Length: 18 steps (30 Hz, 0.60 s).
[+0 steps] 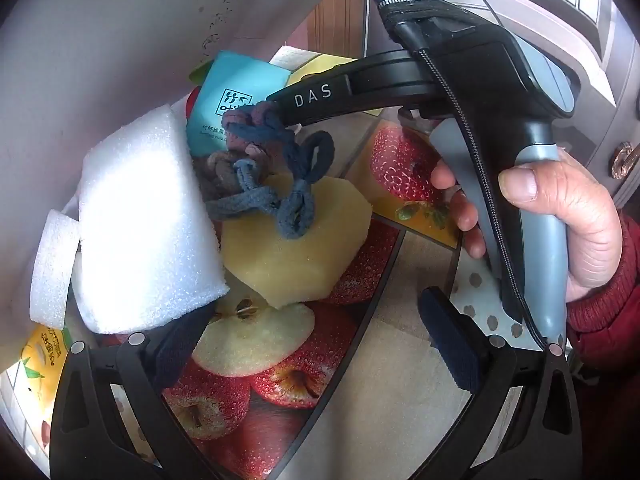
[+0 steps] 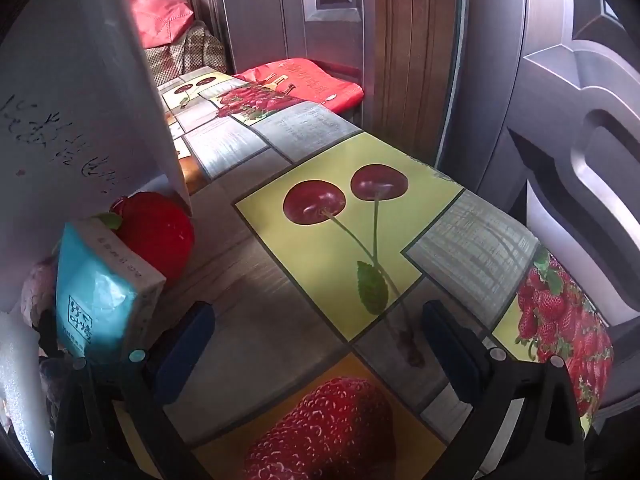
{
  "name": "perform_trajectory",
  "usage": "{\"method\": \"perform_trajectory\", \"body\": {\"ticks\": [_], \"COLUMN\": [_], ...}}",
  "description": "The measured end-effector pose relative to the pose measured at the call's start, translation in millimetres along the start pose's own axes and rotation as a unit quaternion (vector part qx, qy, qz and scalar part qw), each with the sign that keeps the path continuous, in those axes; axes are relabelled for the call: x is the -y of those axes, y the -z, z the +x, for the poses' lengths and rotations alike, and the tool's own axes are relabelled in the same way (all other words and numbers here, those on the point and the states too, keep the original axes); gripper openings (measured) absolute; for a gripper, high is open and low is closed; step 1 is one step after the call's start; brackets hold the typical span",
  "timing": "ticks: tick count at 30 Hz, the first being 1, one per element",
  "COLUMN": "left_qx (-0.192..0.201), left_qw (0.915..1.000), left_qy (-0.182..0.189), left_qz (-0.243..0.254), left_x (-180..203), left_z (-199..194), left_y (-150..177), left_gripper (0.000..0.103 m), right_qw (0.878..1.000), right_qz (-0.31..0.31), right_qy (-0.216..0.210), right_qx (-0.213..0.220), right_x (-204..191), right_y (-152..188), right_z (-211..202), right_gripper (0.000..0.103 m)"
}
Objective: Organize soft objects
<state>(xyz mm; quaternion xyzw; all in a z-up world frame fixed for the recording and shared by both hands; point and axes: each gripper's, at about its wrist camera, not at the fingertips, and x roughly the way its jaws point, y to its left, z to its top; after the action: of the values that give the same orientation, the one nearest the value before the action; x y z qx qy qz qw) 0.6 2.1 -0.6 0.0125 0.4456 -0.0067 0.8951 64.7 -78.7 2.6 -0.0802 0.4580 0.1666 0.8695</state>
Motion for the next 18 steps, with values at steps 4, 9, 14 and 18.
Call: {"method": "perform_trajectory", "body": {"ticks": [4, 9, 14, 18], "left_qx": [0.000, 0.000, 0.000, 0.000], "left_qw": [1.0000, 1.0000, 1.0000, 1.0000], "left_qy": [0.000, 0.000, 0.000, 0.000], "left_qz": [0.000, 0.000, 0.000, 0.000], "left_x": [0, 0, 0, 0], "left_z": [0, 0, 0, 0], "left_y": [0, 0, 0, 0], "left_gripper": [0.102, 0.102, 0.102, 0.102], "right_qw": [1.000, 1.000, 1.000, 1.000], "right_qz": [0.001, 0.000, 0.002, -0.002], "right_qy": [0.001, 0.001, 0.001, 0.003], "right_qx": [0.001, 0.001, 0.001, 0.000], "right_x": [-2, -2, -13, -6], "right_y": [0, 0, -3, 0], "right_z": [1, 2, 1, 0], "right_gripper": [0.103, 0.103, 0.103, 0.103]}}
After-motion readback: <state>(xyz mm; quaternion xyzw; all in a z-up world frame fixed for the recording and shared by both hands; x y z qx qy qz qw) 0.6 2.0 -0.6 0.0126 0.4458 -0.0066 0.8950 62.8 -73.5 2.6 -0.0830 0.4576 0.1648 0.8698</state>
